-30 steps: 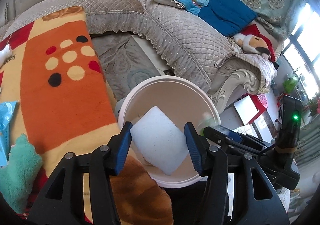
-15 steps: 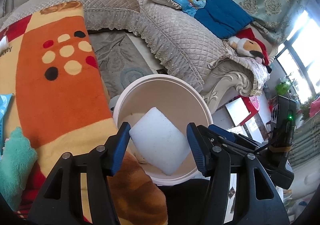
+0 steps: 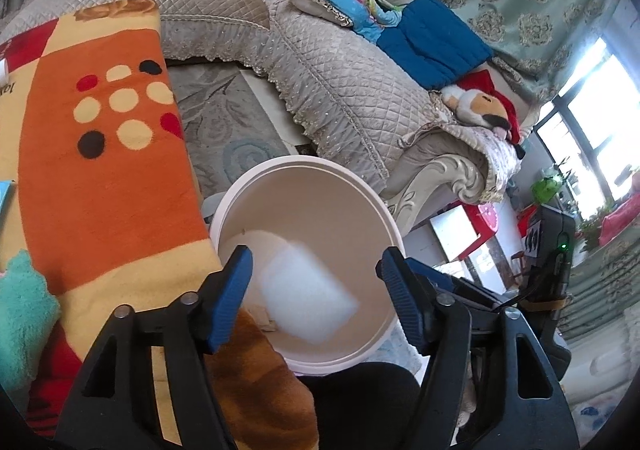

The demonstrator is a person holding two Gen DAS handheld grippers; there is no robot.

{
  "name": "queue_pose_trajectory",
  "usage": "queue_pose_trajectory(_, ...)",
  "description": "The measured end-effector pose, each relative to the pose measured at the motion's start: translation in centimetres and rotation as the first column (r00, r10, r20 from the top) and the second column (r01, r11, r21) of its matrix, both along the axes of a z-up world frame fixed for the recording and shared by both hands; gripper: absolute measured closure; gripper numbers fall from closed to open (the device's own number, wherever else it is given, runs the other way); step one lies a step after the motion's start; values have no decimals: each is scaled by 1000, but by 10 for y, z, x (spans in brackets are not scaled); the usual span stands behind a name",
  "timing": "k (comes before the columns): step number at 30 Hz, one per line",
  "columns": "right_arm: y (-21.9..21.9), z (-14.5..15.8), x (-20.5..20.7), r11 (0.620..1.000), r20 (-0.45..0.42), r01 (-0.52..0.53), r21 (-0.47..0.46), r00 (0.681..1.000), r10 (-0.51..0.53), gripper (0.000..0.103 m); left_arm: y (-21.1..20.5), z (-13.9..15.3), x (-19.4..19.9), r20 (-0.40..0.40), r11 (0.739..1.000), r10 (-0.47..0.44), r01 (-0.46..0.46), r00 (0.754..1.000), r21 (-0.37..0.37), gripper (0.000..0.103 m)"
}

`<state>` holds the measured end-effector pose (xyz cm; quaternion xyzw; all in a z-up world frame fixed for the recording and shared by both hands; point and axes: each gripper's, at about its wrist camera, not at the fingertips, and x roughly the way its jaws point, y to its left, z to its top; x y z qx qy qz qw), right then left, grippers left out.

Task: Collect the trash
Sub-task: 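Carry foam block and packet to the white bin and release both, then move both grippers back over the blanket toward the crumpled wrapper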

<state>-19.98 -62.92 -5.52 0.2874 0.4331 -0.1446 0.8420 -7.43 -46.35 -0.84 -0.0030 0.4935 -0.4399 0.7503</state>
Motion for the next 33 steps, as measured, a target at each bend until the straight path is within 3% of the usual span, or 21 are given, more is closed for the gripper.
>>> queue_pose_trajectory(18,13,3,4,1000,-3,-24,-9,1000,24,54,19,-3,-1,87,994,64,-71,994,85,36)
queue_pose_trajectory(33,69,30,26,991,36,-123,-44,992,125,51,77,20,-10,213,981,140,-165,967,105,36)
